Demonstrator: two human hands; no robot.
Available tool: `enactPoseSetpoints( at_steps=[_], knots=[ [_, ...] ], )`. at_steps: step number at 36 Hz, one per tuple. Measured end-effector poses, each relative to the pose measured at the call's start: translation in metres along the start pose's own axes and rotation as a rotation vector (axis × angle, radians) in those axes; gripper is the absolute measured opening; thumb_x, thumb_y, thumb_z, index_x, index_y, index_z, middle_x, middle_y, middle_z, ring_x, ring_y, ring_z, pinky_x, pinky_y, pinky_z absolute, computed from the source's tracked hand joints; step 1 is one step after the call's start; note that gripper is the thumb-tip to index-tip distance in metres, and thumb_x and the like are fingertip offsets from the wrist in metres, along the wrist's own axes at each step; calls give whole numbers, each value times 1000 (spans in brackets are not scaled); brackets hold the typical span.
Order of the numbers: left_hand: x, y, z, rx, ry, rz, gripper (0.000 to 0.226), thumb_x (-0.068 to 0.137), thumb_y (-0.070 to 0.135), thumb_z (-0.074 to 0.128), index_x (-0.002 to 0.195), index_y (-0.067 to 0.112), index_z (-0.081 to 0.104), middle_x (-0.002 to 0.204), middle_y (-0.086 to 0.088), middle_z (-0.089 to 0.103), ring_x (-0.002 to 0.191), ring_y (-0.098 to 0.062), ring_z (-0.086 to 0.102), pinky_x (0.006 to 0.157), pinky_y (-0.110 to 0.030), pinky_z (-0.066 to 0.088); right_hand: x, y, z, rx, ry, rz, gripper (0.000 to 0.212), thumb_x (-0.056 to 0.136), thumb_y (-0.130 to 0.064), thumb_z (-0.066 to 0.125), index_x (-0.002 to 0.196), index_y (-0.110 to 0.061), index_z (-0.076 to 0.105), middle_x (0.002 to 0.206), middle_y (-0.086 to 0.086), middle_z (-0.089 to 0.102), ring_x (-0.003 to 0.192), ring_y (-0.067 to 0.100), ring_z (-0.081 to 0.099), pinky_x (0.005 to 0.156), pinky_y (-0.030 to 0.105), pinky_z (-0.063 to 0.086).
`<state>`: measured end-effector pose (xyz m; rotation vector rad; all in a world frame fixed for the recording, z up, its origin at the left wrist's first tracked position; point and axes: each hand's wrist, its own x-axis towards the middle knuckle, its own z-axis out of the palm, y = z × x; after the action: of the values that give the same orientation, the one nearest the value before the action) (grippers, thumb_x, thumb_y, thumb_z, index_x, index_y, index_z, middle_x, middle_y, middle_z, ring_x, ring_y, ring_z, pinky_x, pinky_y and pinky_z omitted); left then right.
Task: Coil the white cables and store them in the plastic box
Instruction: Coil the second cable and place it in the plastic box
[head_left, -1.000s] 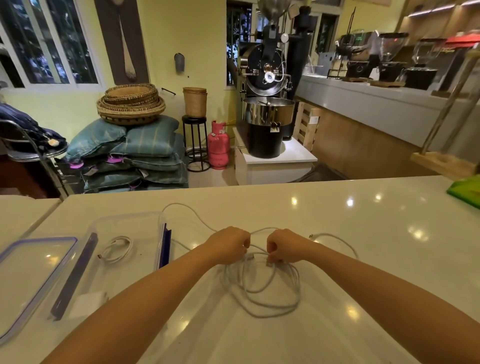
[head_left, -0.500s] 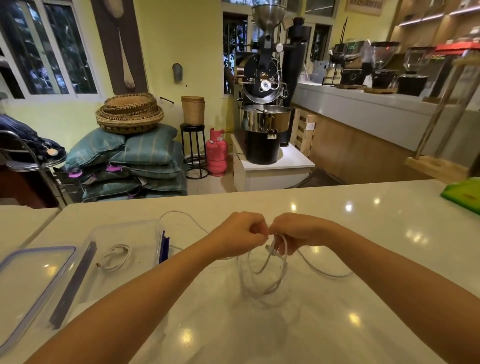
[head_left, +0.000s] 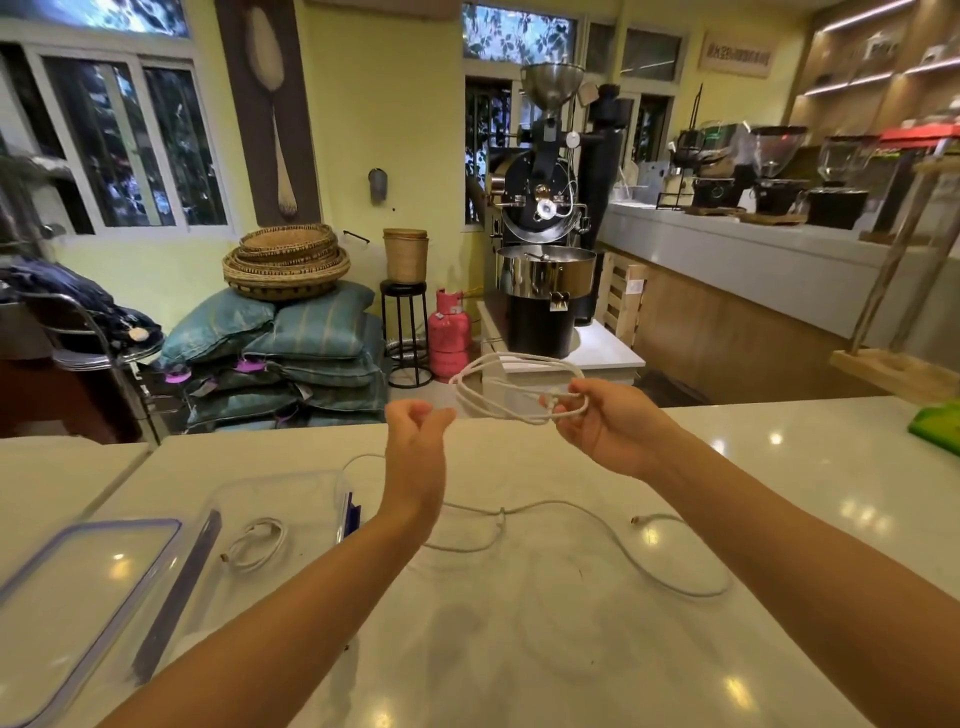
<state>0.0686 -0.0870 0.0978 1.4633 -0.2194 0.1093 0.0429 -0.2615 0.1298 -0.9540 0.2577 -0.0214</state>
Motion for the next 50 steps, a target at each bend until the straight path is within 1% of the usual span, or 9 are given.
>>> enactPoseSetpoints(
  at_steps=[3,18,23,26,28,32,39,45,50],
  knots=[
    [5,3,-4,-159,-162,-173,19,89,23,40,77,16,54,75,-3,51,72,-14,50,63,-27,38,0,6,7,51,6,-16,33,96,-13,31,69,-5,46,69,14,58,37,11,57,42,19,51],
    [19,19,-1,-122,-423,85,31,94,15,36,73,14,58,65,4,70,63,-8,65,56,-16,52,5,43,29,18,-12,148,28,94,-5,32,80,5,55,54,14,62,35,11,57,40,17,49],
    [30,21,1,-91,-432,10,29,94,18,35,74,12,55,63,2,68,64,-11,65,56,-19,52,0,49,29,-254,97,217,20,93,-17,42,94,2,48,86,20,56,69,23,59,58,30,53],
    [34,20,3,-67,-428,-5,29,94,17,37,72,12,55,61,3,67,63,-9,66,56,-20,51,0,45,28,-595,189,92,33,89,-33,49,114,-11,46,110,15,48,96,27,54,76,34,46],
    [35,19,6,-46,-437,4,29,93,15,38,71,11,55,62,2,67,62,-10,65,55,-20,52,-5,39,33,-707,139,-113,28,88,-39,47,105,-18,53,108,1,47,101,21,47,82,31,41],
    [36,16,12,-2,-468,11,26,92,13,41,69,14,54,73,-5,64,68,-14,64,56,-20,51,-16,28,43,-796,-92,-371,9,85,-37,51,80,-31,56,91,-12,60,89,5,56,66,15,40],
    [36,15,14,55,-563,5,23,94,13,38,85,2,56,76,-7,65,64,-9,66,64,-22,57,-14,28,41,-982,85,-665,16,85,-15,57,72,-24,52,72,-9,60,65,2,59,51,5,45],
    [38,9,11,72,-557,-2,25,93,11,38,79,10,59,77,-6,67,68,-11,67,68,-22,57,-10,28,42,-1183,167,-663,7,88,-16,52,81,-15,51,79,-2,54,68,5,49,57,9,37],
    [48,-2,1,-41,-435,-135,24,92,11,38,76,7,56,69,-6,69,65,-14,69,56,-20,54,-11,17,44,-1109,191,-544,1,87,-10,52,87,-9,52,71,0,56,67,14,55,66,25,49]
  ],
)
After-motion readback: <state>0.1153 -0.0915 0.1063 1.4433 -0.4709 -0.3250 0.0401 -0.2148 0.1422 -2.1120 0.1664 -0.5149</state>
